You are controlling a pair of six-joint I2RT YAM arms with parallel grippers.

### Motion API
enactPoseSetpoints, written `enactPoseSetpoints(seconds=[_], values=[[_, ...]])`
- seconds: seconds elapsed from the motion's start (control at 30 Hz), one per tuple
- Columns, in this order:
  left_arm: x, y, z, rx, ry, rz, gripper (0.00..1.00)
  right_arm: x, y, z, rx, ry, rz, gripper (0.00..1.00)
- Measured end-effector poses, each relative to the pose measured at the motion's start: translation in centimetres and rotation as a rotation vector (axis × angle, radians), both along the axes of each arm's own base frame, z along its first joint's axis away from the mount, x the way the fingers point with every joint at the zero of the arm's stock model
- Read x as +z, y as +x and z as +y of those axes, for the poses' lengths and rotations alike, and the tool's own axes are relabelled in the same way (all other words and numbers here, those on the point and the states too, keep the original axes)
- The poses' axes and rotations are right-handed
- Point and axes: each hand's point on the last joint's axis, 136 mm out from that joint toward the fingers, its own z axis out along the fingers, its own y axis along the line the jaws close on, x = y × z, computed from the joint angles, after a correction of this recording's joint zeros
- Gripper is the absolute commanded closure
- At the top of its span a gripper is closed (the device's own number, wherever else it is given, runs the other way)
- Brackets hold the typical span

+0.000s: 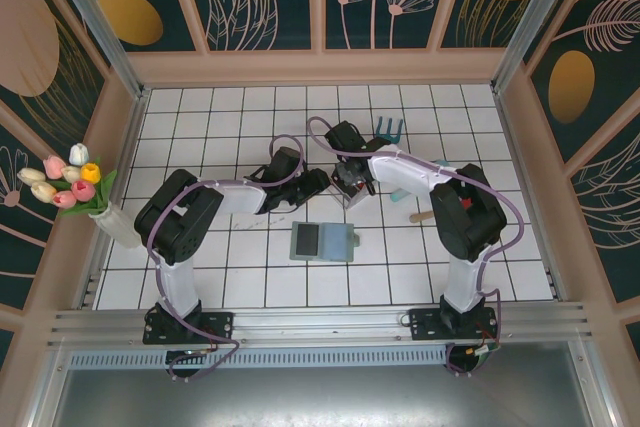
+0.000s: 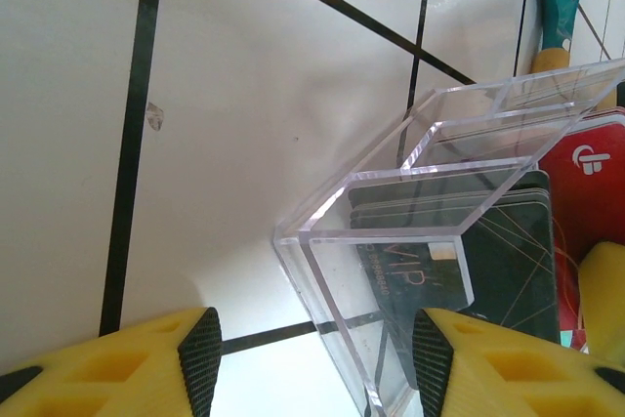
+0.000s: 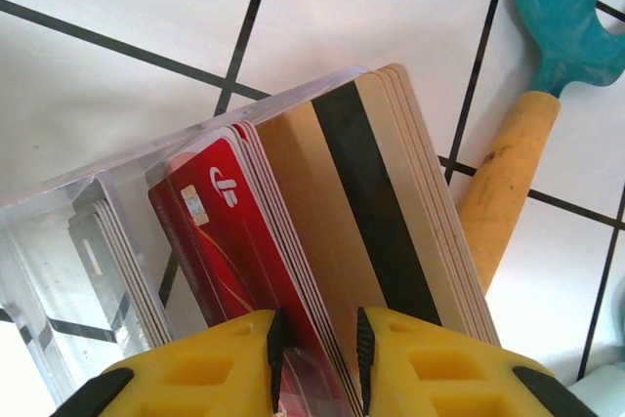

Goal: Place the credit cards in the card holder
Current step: Pick up the credit card from the storage box.

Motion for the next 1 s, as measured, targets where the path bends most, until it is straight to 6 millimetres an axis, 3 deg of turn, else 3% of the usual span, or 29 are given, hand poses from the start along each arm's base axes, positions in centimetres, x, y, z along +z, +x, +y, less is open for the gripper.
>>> enactPoseSetpoints(seconds=[1.0], values=[[-0.1,0.0,-0.1,-0.003,0.002,0.008,0.43,1.4,0.7,-0.5,0.002,-0.049,-0.032,0.83]])
